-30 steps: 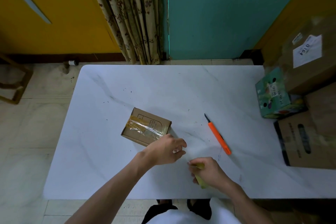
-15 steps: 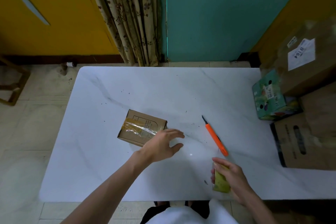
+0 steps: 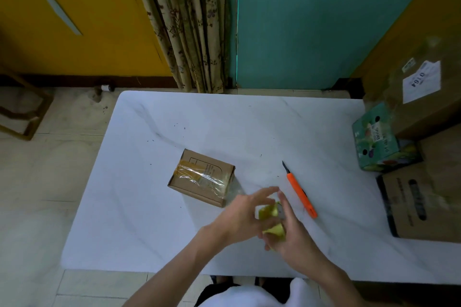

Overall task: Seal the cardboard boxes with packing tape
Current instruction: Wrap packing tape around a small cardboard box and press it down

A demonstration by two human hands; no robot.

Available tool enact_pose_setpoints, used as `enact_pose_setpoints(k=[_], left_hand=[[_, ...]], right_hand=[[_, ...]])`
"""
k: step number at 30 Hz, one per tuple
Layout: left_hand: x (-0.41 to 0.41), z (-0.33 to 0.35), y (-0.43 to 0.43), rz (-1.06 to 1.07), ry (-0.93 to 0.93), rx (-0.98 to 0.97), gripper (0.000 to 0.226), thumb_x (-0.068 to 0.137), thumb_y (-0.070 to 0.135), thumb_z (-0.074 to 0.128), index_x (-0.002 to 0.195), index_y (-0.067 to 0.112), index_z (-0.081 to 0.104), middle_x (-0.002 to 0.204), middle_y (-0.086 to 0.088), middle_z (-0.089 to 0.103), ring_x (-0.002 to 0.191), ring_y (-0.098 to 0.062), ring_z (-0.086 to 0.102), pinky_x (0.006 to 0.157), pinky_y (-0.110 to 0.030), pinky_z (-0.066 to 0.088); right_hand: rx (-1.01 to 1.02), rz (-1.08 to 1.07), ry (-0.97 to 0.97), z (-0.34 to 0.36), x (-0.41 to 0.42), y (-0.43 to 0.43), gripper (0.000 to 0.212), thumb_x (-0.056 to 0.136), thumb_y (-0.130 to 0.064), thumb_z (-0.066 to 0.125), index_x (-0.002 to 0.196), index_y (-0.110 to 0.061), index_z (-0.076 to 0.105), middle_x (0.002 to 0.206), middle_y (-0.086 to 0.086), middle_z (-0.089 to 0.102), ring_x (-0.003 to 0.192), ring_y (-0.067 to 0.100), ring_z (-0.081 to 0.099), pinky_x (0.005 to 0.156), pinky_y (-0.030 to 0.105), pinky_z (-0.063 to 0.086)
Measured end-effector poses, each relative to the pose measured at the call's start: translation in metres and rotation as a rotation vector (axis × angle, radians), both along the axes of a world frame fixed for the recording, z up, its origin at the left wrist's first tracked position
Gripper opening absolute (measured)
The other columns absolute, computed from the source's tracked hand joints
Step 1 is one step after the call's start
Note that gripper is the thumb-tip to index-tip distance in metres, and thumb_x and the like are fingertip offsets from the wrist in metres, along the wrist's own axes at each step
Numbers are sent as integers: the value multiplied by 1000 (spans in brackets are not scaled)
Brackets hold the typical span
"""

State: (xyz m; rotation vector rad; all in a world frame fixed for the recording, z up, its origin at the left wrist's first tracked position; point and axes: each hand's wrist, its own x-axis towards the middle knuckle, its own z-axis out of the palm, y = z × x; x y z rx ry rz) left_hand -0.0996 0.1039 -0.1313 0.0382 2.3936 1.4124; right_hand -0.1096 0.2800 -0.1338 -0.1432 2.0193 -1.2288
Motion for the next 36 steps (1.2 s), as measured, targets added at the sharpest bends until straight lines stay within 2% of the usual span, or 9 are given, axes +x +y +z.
enact_pose_setpoints(k=[4, 8, 12, 15, 18, 21, 26, 30, 36], left_hand=[[35, -1, 2, 254, 133, 84, 44, 90, 21, 76, 130, 36, 65, 120, 25, 69, 110, 6, 65, 93, -23, 55], [65, -1, -14, 375, 252, 117, 47, 80, 13, 83, 119, 37, 71, 113, 27, 71, 107, 1, 68, 93, -27, 55], [85, 11, -53, 190, 117, 20, 78, 80, 31, 80, 143, 55, 41, 131, 35, 54, 125, 6, 51, 105, -21, 43], [90, 21, -75, -16, -20, -244, 92, 89, 32, 75, 145, 67, 12, 116, 37, 51, 93, 12, 49, 86, -12, 43], [92, 26, -87, -42, -108, -259, 102, 89, 24, 76, 153, 58, 4, 106, 26, 56, 74, 5, 51, 70, -7, 40], [103, 25, -101, 41, -153, -183, 103, 86, 15, 79, 152, 55, 11, 92, 21, 61, 75, 8, 57, 69, -10, 46], [140, 15, -156, 382, -172, -206, 98, 81, 6, 82, 143, 57, 25, 87, 24, 67, 75, -1, 64, 71, -13, 49], [143, -12, -186, 617, -107, -427, 86, 81, 10, 83, 149, 38, 37, 74, 19, 67, 64, -3, 63, 59, -14, 43], [118, -60, -205, 637, -166, -573, 77, 89, 13, 73, 155, 25, 36, 92, 7, 64, 81, -25, 66, 65, -32, 46]], right_hand=[[93, 190, 55, -2, 2, -13, 114, 85, -23, 74, 142, -63, -16, 128, -8, 59, 102, 7, 65, 84, 22, 55], [114, 400, 111, 5, 8, -32, 111, 87, -29, 69, 137, -64, -24, 130, -4, 57, 108, 6, 60, 87, 17, 48], [48, 561, 83, 25, 3, -54, 98, 83, -26, 74, 144, -62, 6, 96, -23, 64, 87, -5, 60, 83, 19, 50], [60, 687, 82, 33, 3, -68, 85, 80, -24, 78, 138, -54, 25, 76, -30, 64, 70, -9, 60, 77, 21, 50], [-23, 732, 89, 38, 9, -82, 79, 80, -18, 78, 141, -46, 36, 89, -27, 68, 80, -3, 66, 82, 24, 55], [-143, 523, 294, 35, 7, -88, 53, 82, -27, 75, 133, -33, 59, 94, -28, 68, 93, -4, 66, 87, 22, 54], [-73, -329, 399, 19, -18, -95, 17, 88, -19, 72, 99, -32, 68, 86, -16, 71, 82, 3, 66, 68, 19, 51], [89, -311, 80, -8, -39, -98, 37, 90, -43, 68, 120, -24, 60, 114, -9, 62, 105, 9, 58, 80, 22, 46], [-11, -244, -188, -18, -43, -106, 19, 89, -37, 71, 93, -19, 72, 87, 2, 73, 79, 12, 64, 70, 26, 46]])
